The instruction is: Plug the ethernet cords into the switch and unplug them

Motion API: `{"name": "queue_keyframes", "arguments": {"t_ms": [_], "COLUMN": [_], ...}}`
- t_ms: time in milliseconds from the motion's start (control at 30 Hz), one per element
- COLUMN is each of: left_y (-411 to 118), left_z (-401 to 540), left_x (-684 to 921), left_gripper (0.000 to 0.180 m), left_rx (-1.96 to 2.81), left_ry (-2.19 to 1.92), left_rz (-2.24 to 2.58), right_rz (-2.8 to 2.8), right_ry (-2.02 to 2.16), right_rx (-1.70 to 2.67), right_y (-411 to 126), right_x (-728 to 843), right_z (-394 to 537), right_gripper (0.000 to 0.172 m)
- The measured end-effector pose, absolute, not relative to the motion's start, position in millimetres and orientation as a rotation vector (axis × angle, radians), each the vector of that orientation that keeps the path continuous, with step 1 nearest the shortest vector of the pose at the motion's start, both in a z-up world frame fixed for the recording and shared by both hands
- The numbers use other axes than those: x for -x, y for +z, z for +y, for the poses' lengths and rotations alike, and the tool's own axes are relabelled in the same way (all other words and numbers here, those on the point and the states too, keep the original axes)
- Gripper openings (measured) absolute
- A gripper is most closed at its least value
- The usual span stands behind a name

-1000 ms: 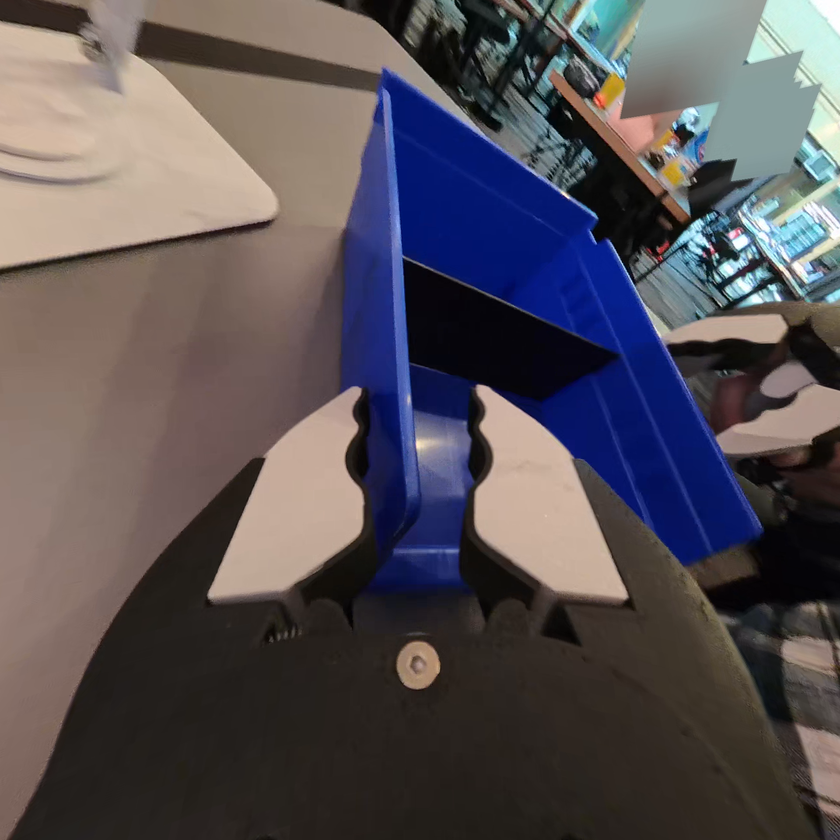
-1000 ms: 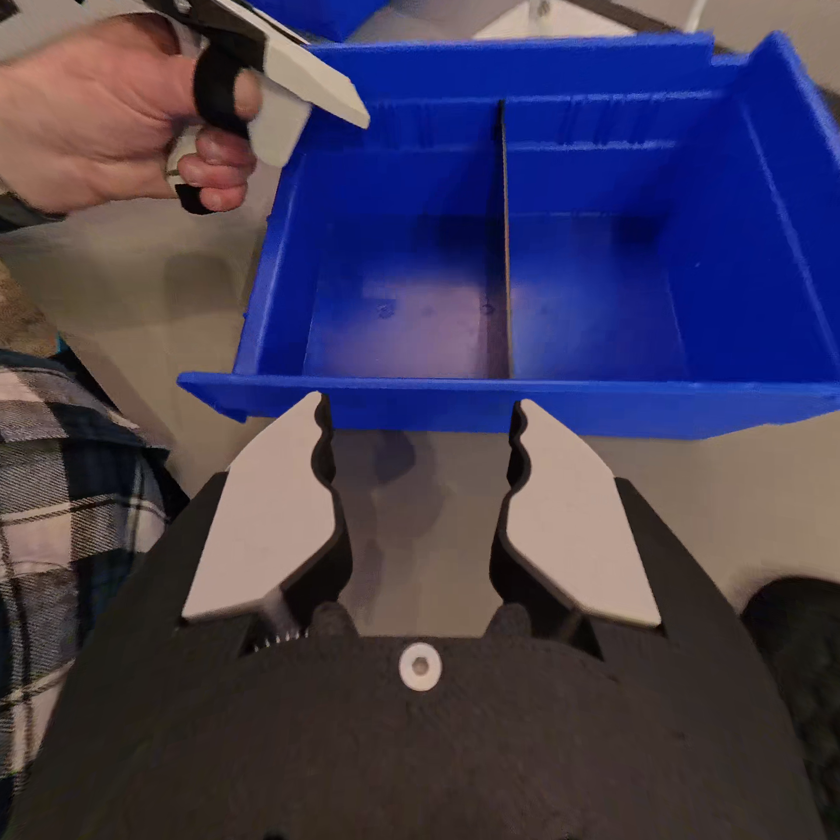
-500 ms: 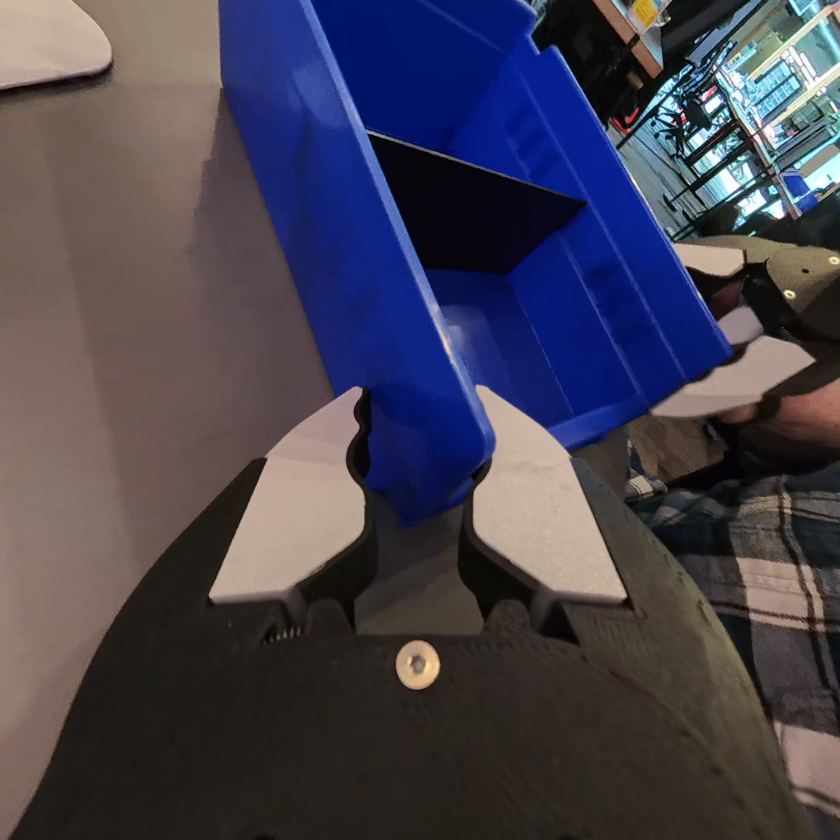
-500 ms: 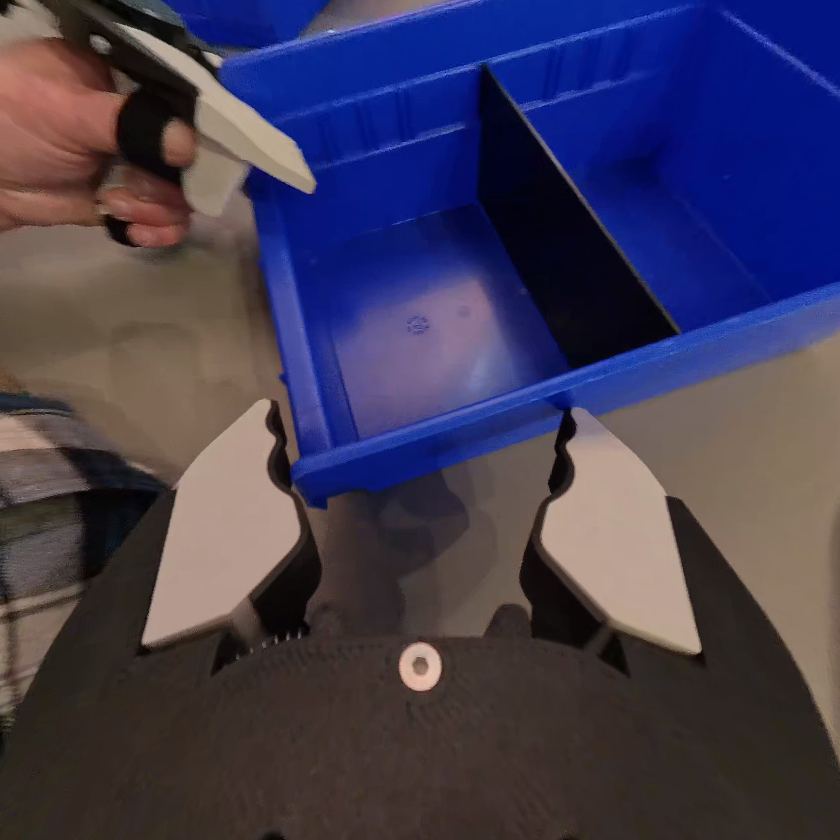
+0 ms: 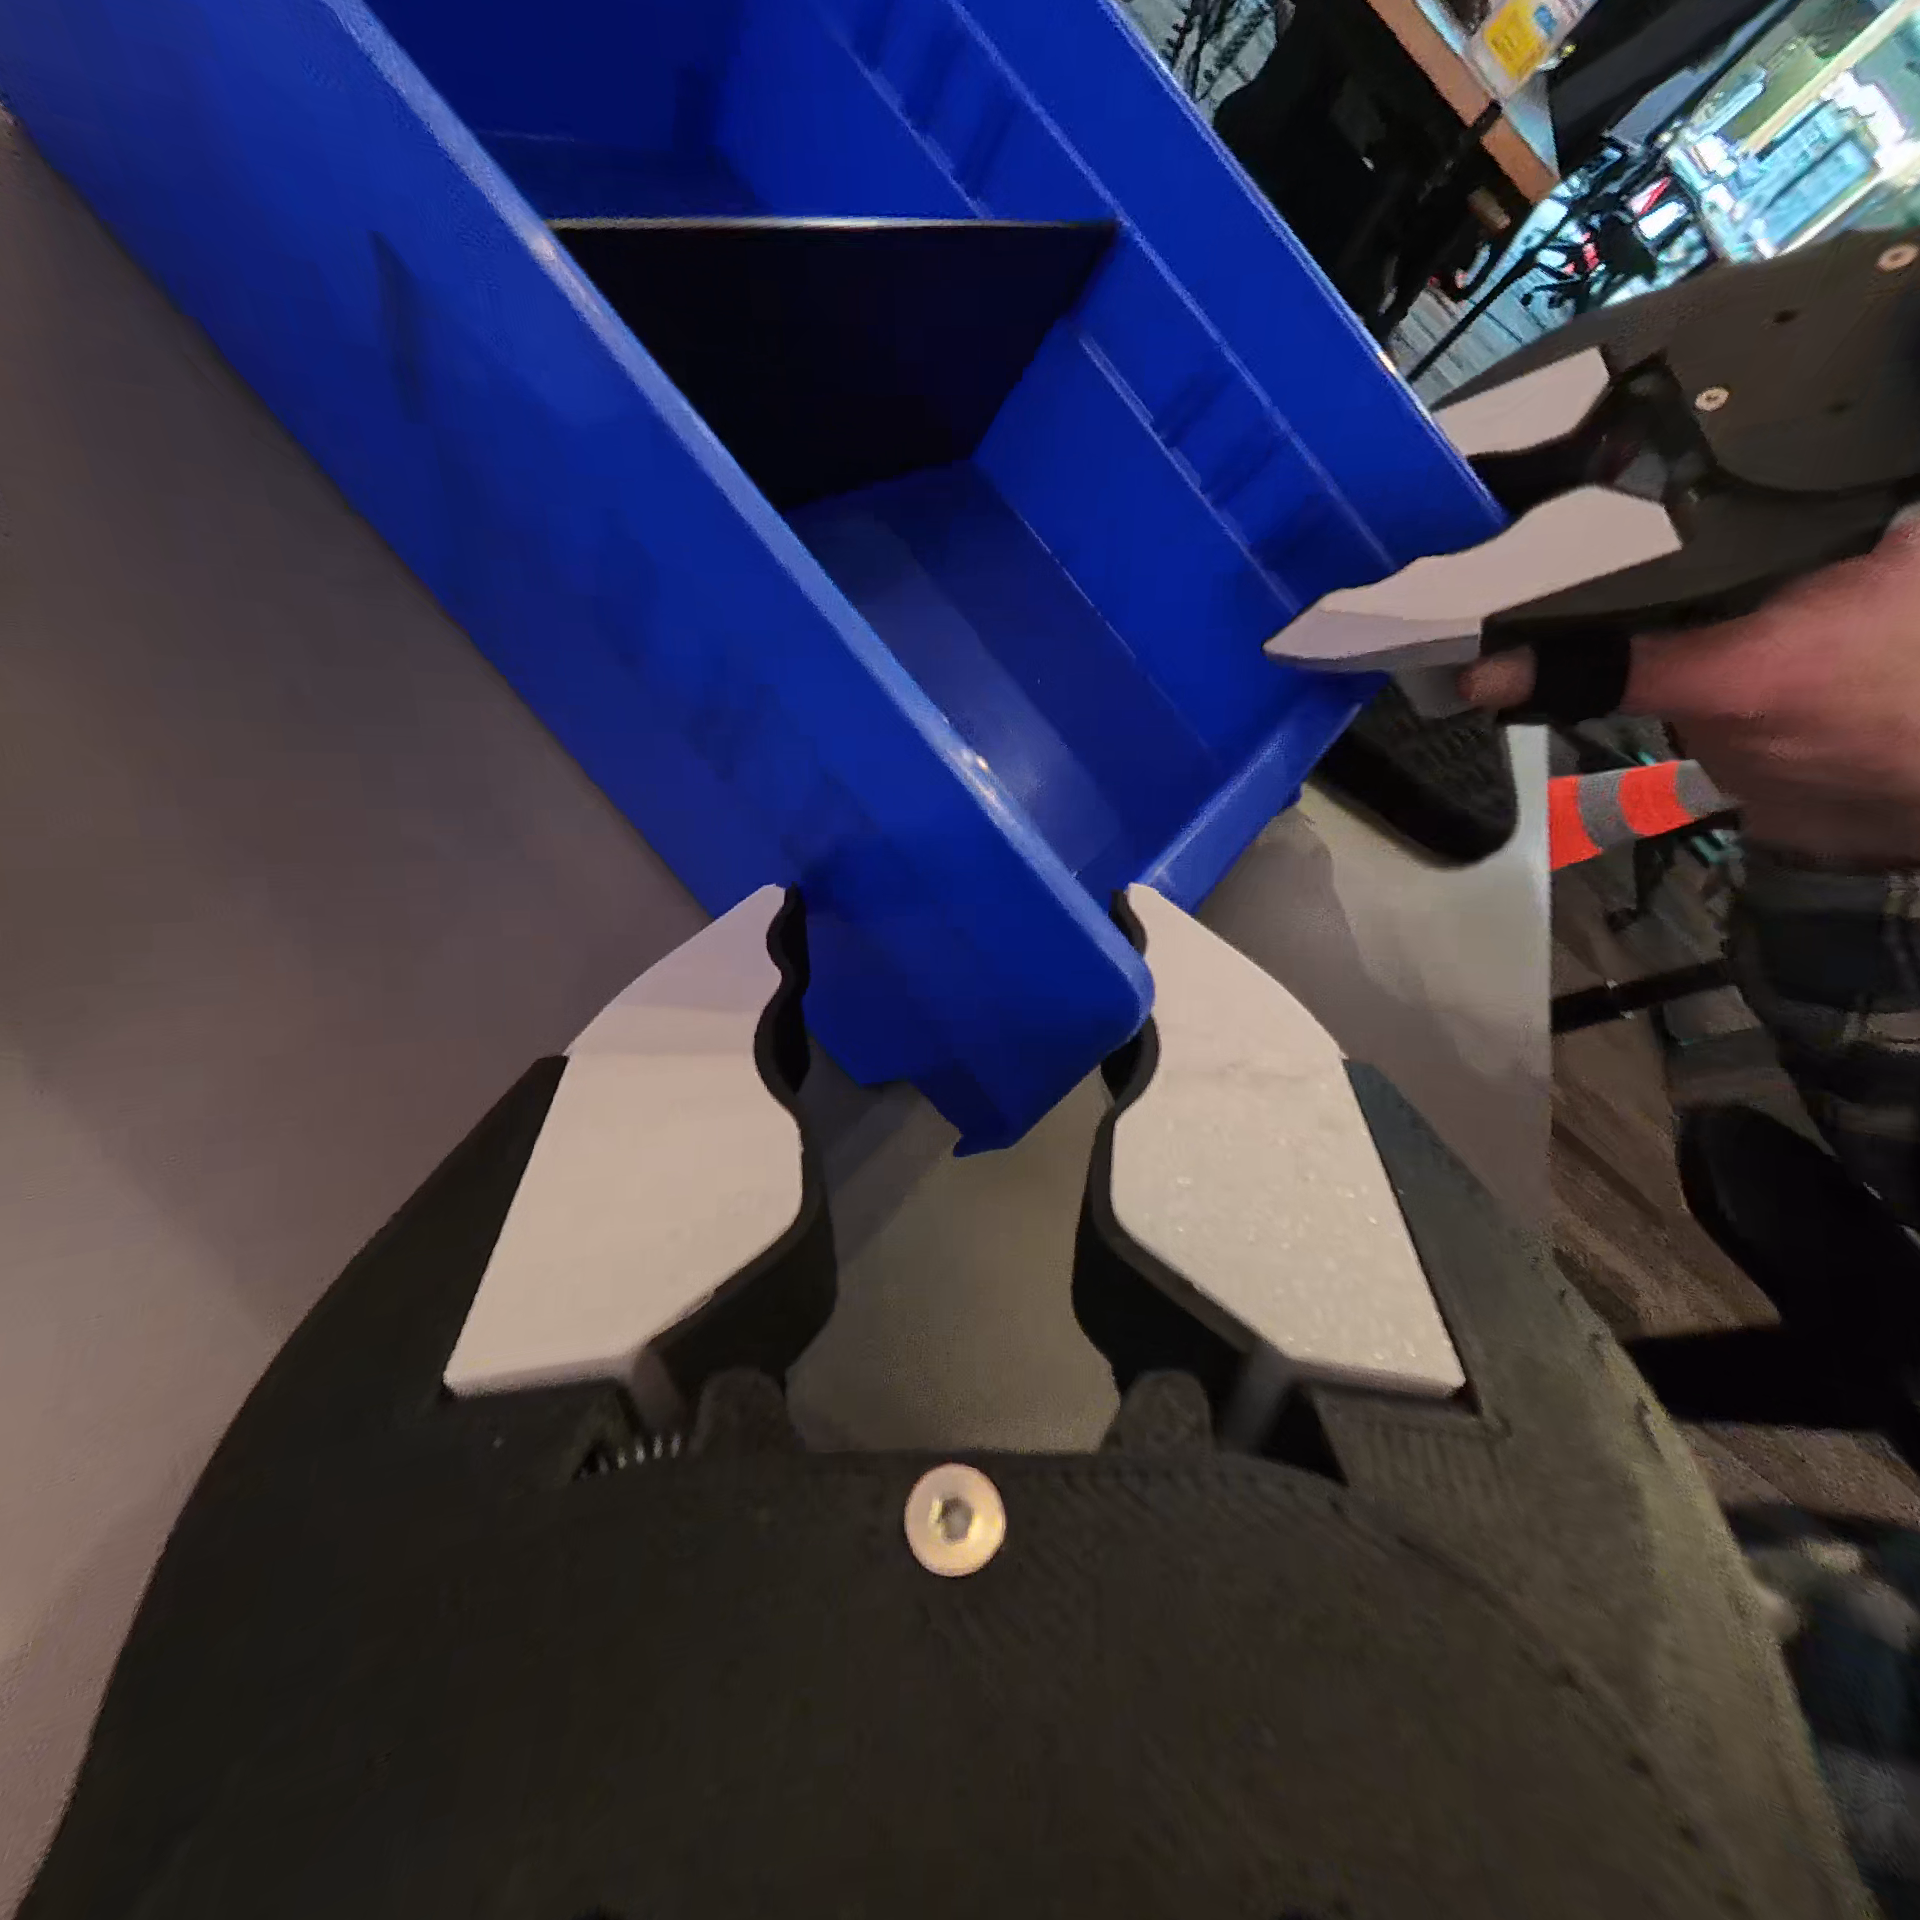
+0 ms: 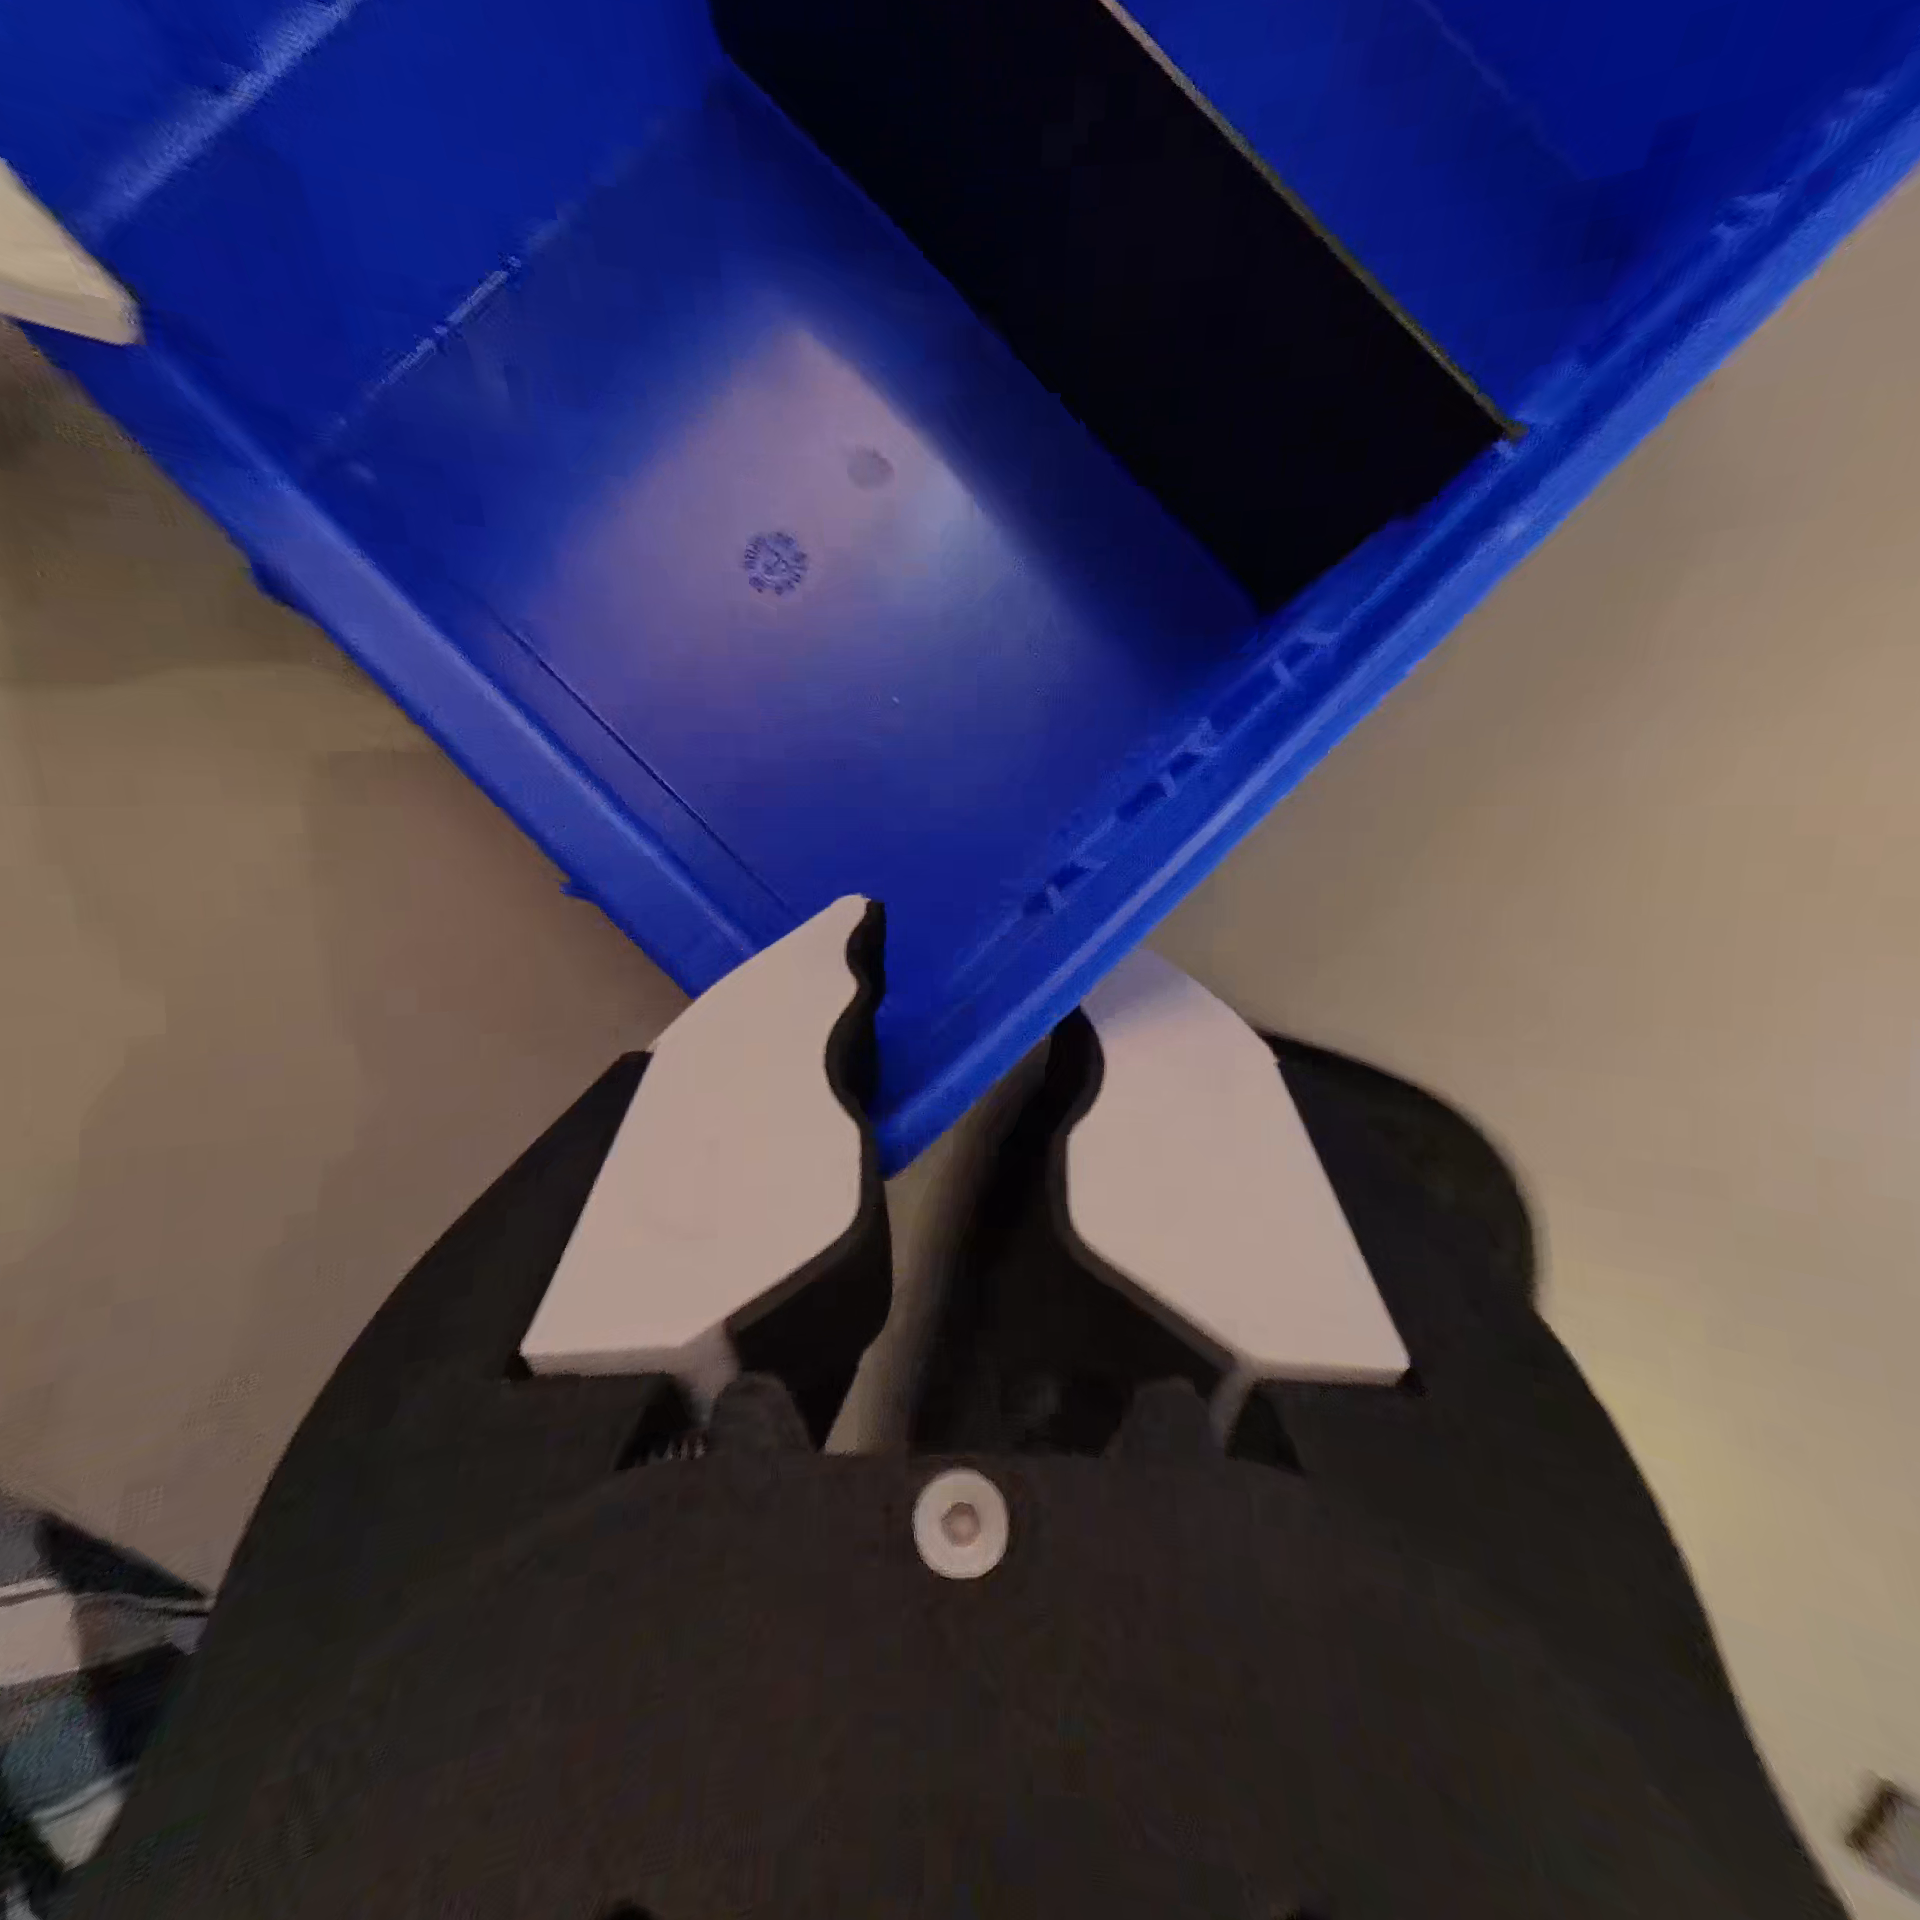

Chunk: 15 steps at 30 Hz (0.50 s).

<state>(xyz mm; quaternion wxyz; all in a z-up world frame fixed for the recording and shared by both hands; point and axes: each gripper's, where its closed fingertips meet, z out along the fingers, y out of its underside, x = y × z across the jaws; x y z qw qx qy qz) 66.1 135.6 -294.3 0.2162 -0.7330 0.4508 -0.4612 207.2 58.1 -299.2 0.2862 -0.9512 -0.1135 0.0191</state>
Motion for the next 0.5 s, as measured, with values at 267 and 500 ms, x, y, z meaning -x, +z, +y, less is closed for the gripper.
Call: {"name": "queue_keyframes", "arguments": {"t_ms": [267,500], "left_y": [-292.9,-292.9], "left_z": [160.4,180.8], "left_x": [-173.0,-246.7], "left_gripper": [0.061,0.062], "left_rx": [2.07,2.087], "left_ry": [-1.272,-1.243], "left_rz": [1.186,1.104], "right_rz": [-0.267,-0.262], "right_ry": [-0.067,-0.033], "right_rx": [2.67,2.721], "right_y": [-301.0,-300.9], "right_x": [-334.6,-413.2], "right_z": [112.3,144.4], "right_gripper": [0.011,0.009]}}
